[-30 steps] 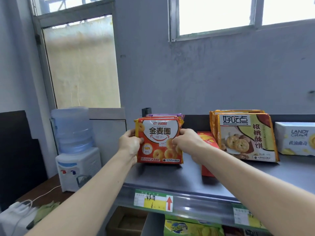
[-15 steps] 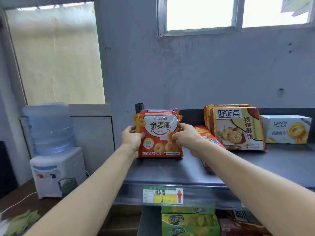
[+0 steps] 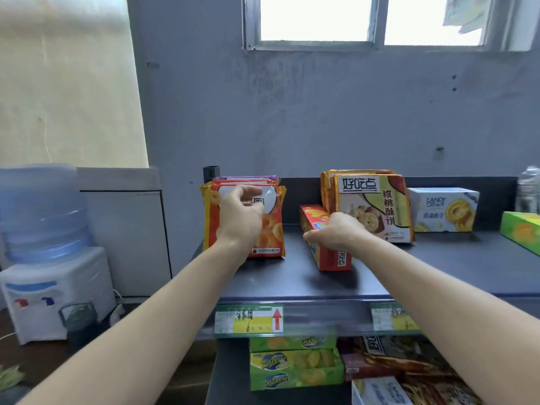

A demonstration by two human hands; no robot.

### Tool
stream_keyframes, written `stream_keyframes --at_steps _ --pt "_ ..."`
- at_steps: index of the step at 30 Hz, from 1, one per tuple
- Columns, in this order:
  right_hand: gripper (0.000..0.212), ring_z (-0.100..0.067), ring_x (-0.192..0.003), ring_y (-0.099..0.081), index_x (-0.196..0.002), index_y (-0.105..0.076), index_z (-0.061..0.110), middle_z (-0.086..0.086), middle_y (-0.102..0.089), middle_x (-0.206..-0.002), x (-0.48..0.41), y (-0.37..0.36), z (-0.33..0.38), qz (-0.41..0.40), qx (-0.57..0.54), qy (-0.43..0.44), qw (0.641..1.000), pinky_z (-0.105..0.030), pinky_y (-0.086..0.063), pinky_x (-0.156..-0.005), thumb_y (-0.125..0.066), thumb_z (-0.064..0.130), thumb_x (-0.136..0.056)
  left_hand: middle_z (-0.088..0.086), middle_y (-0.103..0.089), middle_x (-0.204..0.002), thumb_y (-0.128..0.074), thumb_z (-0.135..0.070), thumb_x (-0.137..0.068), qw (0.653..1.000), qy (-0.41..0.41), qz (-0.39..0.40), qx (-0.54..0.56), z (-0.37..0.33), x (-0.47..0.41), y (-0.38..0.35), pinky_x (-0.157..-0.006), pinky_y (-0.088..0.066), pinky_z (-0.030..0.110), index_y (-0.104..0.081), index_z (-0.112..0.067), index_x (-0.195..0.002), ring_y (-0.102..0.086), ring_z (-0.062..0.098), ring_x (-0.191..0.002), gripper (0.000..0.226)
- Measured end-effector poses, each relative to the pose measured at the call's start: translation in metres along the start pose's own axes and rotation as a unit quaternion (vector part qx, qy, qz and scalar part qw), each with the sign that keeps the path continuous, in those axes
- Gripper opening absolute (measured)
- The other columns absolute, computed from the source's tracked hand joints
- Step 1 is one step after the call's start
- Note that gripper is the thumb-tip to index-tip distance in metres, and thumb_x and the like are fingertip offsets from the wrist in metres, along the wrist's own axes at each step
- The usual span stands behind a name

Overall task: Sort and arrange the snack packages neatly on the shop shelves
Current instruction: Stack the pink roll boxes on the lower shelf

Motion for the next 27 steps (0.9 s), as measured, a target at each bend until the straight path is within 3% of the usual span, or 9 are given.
stream_keyframes --at_steps 1,4,7,9,13,16,19,24,27 --pt "0.063 -0.027 -0.102 -0.054 -0.117 -0.052 0.006 -0.008 -0.057 -0.107 0.001 -0.001 -0.002 0.007 -0.001 0.004 1.000 -0.036 -0.048 -0.087 -0.064 0.055 -0.078 0.003 -0.061 -0.103 -0.052 -0.001 -0.090 0.999 0.006 0.038 0.002 -0.002 0.005 -0.007 -0.069 -0.054 0.016 -0.058 -0.021 -0.096 -0.059 0.014 -0.093 0.022" --pt "0.068 -0.021 -0.089 -0.050 -0.120 -0.048 0.006 -0.004 -0.049 -0.098 0.008 0.003 -0.003 0.027 0.001 0.005 1.000 -0.029 -0.043 -0.067 -0.069 0.053 -0.075 0.010 -0.066 -0.103 -0.053 0.002 -0.087 0.991 0.051 0.119 0.015 -0.003 0.018 -0.021 -0.087 -0.054 0.036 -0.060 -0.024 -0.086 -0.063 0.024 -0.100 0.027" --pt "0.064 -0.021 -0.083 -0.052 -0.119 -0.049 0.005 -0.004 -0.051 -0.094 0.014 0.003 -0.005 0.040 -0.002 -0.001 0.999 -0.025 -0.037 -0.049 -0.071 0.047 -0.075 0.010 -0.066 -0.104 -0.054 0.000 -0.087 0.988 0.068 0.136 0.004 -0.002 0.023 -0.024 -0.079 -0.051 0.028 -0.060 -0.026 -0.083 -0.062 0.021 -0.099 0.027" --pt "0.055 -0.022 -0.081 -0.055 -0.114 -0.052 0.006 -0.005 -0.054 -0.091 0.017 0.001 -0.009 0.009 -0.028 0.003 1.000 -0.024 -0.038 -0.050 -0.069 0.043 -0.077 0.009 -0.065 -0.104 -0.054 0.000 -0.088 0.986 0.086 0.141 0.008 0.000 0.025 -0.025 -0.079 -0.051 0.029 -0.060 -0.024 -0.083 -0.062 0.021 -0.099 0.025" --pt "0.042 -0.026 -0.086 -0.058 -0.110 -0.053 0.008 -0.008 -0.058 -0.097 0.023 0.003 -0.017 -0.063 -0.087 -0.015 0.994 -0.029 -0.044 -0.065 -0.063 0.038 -0.082 0.009 -0.063 -0.096 -0.053 0.004 -0.087 0.975 0.136 0.173 0.038 0.006 0.031 -0.029 -0.080 -0.051 0.034 -0.059 -0.017 -0.088 -0.058 0.023 -0.090 0.022" --pt "0.040 -0.027 -0.087 -0.061 -0.106 -0.056 0.006 -0.010 -0.062 -0.098 0.028 0.006 -0.028 -0.057 -0.170 -0.029 0.983 -0.031 -0.046 -0.067 -0.061 0.040 -0.085 0.004 -0.058 -0.086 -0.050 0.006 -0.087 0.966 0.167 0.182 0.072 0.014 0.037 -0.033 -0.078 -0.051 0.030 -0.058 -0.016 -0.087 -0.056 0.022 -0.089 0.024" --pt "0.032 -0.025 -0.084 -0.065 -0.095 -0.056 0.010 -0.010 -0.067 -0.095 0.035 0.005 -0.039 -0.031 -0.280 -0.050 0.958 -0.032 -0.051 -0.068 -0.062 0.039 -0.085 0.005 -0.056 -0.085 -0.048 0.007 -0.087 0.955 0.202 0.194 0.097 0.020 0.048 -0.040 -0.075 -0.050 0.028 -0.057 -0.009 -0.099 -0.055 0.023 -0.087 0.021" --pt "0.027 -0.012 -0.050 -0.063 -0.095 -0.062 0.009 -0.003 -0.070 -0.072 0.051 0.008 -0.057 0.002 -0.428 -0.074 0.901 -0.021 -0.049 -0.047 -0.063 0.033 -0.084 0.009 -0.056 -0.091 -0.046 0.005 -0.092 0.948 0.232 0.179 0.126 0.012 0.055 -0.040 -0.078 -0.052 0.028 -0.053 -0.005 -0.112 -0.058 0.025 -0.095 0.023" --pt "0.022 -0.011 -0.048 -0.061 -0.086 -0.061 0.012 -0.003 -0.068 -0.068 0.061 0.020 -0.066 0.005 -0.465 -0.064 0.883 -0.021 -0.050 -0.048 -0.061 0.034 -0.084 0.010 -0.056 -0.088 -0.045 0.006 -0.093 0.949 0.239 0.167 0.121 0.001 0.064 -0.041 -0.080 -0.052 0.030 -0.052 -0.002 -0.116 -0.058 0.021 -0.085 0.025"
Point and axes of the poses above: each hand's wrist, its own x-axis away from the middle knuckle, its own y-axis out of the back of the hand, z = x × y, the point moved 1 cm from there along -x, towards the middle knuckle
